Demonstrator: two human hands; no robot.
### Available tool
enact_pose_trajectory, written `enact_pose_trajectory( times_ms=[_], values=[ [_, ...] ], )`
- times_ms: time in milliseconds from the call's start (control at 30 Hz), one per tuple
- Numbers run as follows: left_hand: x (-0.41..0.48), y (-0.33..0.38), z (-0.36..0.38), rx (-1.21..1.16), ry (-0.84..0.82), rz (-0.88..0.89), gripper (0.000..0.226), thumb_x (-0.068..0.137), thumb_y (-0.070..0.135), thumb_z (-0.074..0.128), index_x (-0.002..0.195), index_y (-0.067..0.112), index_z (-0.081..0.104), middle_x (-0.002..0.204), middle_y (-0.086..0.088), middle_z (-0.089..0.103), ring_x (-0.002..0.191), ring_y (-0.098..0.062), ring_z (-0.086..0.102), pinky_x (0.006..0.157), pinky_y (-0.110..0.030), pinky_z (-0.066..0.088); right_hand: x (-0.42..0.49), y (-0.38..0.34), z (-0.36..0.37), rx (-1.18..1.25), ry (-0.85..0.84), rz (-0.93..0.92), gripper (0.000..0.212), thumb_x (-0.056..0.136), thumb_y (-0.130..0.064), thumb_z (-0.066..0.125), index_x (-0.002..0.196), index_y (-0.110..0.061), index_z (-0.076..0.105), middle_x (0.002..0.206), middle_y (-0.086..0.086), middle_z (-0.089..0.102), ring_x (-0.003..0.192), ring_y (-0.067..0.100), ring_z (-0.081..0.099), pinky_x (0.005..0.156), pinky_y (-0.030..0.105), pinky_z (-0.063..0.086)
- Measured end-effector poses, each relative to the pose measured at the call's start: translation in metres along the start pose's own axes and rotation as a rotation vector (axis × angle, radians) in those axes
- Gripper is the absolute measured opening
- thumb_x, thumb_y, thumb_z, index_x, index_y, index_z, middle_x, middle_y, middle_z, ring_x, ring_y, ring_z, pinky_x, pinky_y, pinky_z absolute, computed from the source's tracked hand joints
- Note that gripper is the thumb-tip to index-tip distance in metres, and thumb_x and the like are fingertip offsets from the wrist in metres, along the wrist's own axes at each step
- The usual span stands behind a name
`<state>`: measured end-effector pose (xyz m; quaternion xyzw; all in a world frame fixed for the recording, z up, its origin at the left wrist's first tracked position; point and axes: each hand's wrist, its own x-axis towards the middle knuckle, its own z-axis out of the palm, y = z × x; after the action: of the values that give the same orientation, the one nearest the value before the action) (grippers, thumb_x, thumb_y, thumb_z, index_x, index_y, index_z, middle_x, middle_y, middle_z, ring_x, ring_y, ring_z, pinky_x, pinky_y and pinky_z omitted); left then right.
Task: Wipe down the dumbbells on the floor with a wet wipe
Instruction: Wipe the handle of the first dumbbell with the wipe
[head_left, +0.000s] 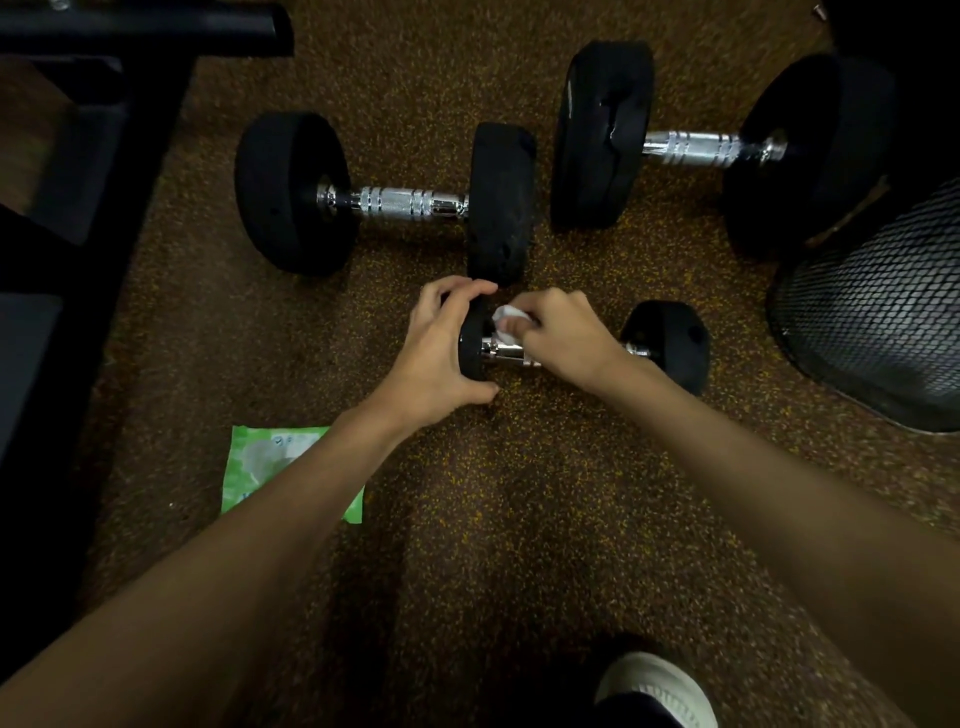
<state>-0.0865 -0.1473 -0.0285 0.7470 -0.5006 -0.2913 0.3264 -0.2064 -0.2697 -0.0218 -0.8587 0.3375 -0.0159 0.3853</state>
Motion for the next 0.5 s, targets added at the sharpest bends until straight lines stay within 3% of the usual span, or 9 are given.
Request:
enact_pose_trajectory(
  times_ms=[133,233,300,367,433,500],
  values=[
    [0.001,-0.001,0.001,-0.016,0.008,0.011,0.096,0.049,0.014,0.081,0.136,0.025,0.041,0.132,0.0,0.029,0.127,-0.021,0.033,0.108,-0.038,0.035,-0.016,-0.007,0.014,-0.178,0.033,-0.072,0.028,0.092,-0.017,0.047,0.116,-0.011,0.059,0.101,0.018,0.066,0.094,0.037,0.061,0.082,0.042,0.05],
    [-0.001,-0.001,0.002,-0.035,0.013,0.006,0.095,0.049,0.014,0.079,0.135,0.026,0.042,0.133,0.001,0.029,0.127,-0.021,0.034,0.107,-0.04,0.037,-0.043,0.004,0.024,-0.344,0.071,-0.305,0.047,0.086,0.001,0.053,0.132,-0.003,0.049,0.13,0.018,0.056,0.122,0.031,0.052,0.108,0.042,0.034],
    [-0.002,-0.001,0.003,-0.026,0.016,0.008,0.095,0.049,0.012,0.08,0.135,0.027,0.042,0.134,0.001,0.029,0.127,-0.022,0.034,0.106,-0.041,0.038,-0.053,0.017,0.027,-0.432,0.101,-0.379,0.056,0.081,0.006,0.056,0.135,-0.001,0.046,0.139,0.017,0.049,0.13,0.031,0.046,0.112,0.045,0.026],
    [-0.002,-0.001,0.003,-0.028,0.018,0.001,0.095,0.05,0.011,0.081,0.135,0.028,0.041,0.134,0.001,0.028,0.127,-0.022,0.034,0.106,-0.041,0.038,-0.053,0.021,0.023,-0.434,0.133,-0.396,0.049,0.084,0.001,0.055,0.132,-0.002,0.05,0.135,0.016,0.054,0.126,0.029,0.051,0.111,0.046,0.026],
    [-0.002,0.0,0.003,-0.024,0.015,-0.005,0.096,0.051,0.011,0.082,0.136,0.028,0.04,0.135,0.001,0.027,0.127,-0.022,0.033,0.107,-0.04,0.037,-0.045,0.009,0.015,-0.382,0.173,-0.318,0.03,0.09,-0.01,0.05,0.117,-0.006,0.061,0.115,0.014,0.066,0.107,0.028,0.063,0.106,0.044,0.034],
    [-0.002,0.0,0.002,-0.016,0.01,-0.006,0.097,0.052,0.01,0.083,0.137,0.027,0.04,0.135,0.001,0.027,0.127,-0.021,0.033,0.108,-0.038,0.036,-0.024,-0.003,0.007,-0.275,0.17,-0.18,0.019,0.09,-0.017,0.049,0.08,-0.01,0.064,0.081,0.014,0.067,0.075,0.033,0.065,0.079,0.037,0.047]
  ],
)
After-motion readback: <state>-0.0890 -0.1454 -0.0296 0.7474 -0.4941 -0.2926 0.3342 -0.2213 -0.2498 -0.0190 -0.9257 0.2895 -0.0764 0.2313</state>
